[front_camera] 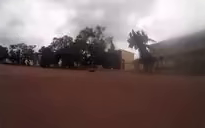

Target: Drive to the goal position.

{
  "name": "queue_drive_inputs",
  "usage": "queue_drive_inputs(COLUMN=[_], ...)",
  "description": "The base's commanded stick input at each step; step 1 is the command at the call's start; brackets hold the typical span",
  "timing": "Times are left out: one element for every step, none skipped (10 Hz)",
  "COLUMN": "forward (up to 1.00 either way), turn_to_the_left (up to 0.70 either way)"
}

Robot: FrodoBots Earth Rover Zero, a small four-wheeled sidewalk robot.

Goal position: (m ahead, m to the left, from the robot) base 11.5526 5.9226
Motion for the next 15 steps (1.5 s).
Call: queue_drive_inputs(forward=[1.00,1.00,1.00,1.00,1.00,1.00,1.00,1.00,1.00,1.00,1.00,1.00,1.00,1.00,1.00], turn_to_the_left=[0.00,0.00,0.00,0.00,0.00,0.00,0.00,0.00,0.00,0.00,0.00,0.00,0.00,0.00,0.00])
